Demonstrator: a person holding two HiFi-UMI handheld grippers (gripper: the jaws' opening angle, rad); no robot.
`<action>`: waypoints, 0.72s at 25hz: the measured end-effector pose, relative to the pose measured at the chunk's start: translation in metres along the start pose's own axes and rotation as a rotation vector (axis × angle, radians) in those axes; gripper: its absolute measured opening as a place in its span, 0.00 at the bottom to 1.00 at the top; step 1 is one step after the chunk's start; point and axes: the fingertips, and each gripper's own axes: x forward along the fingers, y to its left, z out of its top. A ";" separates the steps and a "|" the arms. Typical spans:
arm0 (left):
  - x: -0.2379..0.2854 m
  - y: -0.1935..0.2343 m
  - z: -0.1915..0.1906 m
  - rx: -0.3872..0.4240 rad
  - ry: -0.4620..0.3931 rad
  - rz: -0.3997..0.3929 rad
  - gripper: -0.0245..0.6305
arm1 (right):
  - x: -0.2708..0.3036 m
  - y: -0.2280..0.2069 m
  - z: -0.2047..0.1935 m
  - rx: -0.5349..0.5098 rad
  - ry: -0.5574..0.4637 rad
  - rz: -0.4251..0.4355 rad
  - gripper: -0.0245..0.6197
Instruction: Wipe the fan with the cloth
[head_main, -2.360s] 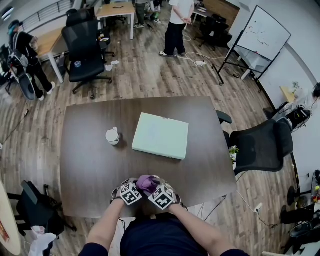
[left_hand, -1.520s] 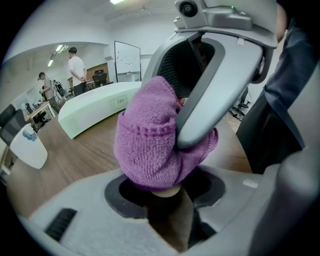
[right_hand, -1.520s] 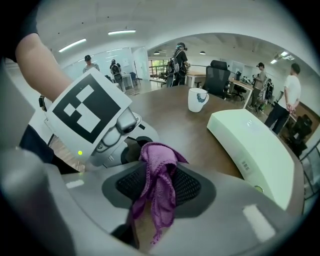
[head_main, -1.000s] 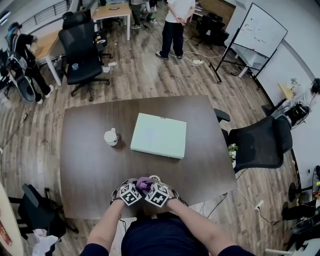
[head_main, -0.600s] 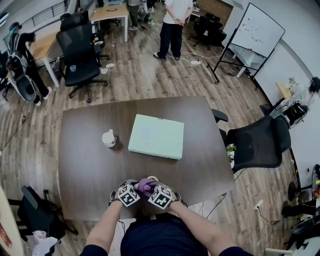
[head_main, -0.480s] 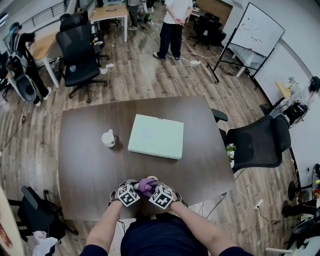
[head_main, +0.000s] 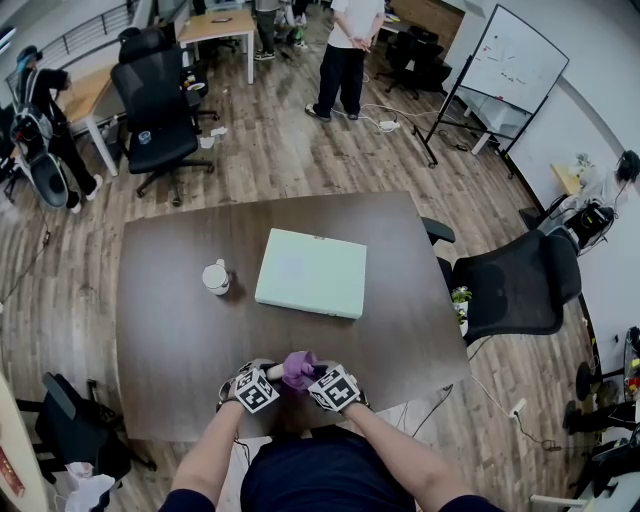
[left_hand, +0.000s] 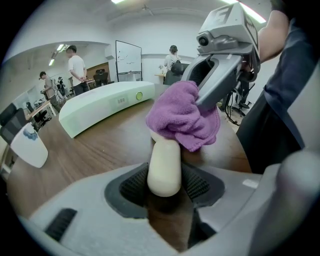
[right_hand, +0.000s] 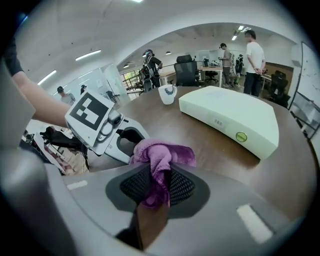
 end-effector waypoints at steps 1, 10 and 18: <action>0.000 0.000 0.000 0.000 0.000 0.000 0.35 | -0.001 -0.002 0.000 0.011 -0.003 -0.007 0.19; 0.001 -0.001 -0.002 0.000 0.000 0.001 0.35 | -0.010 -0.033 -0.004 0.107 -0.021 -0.085 0.18; 0.001 -0.001 -0.002 0.004 0.001 -0.006 0.35 | -0.016 -0.056 0.002 0.102 -0.013 -0.216 0.18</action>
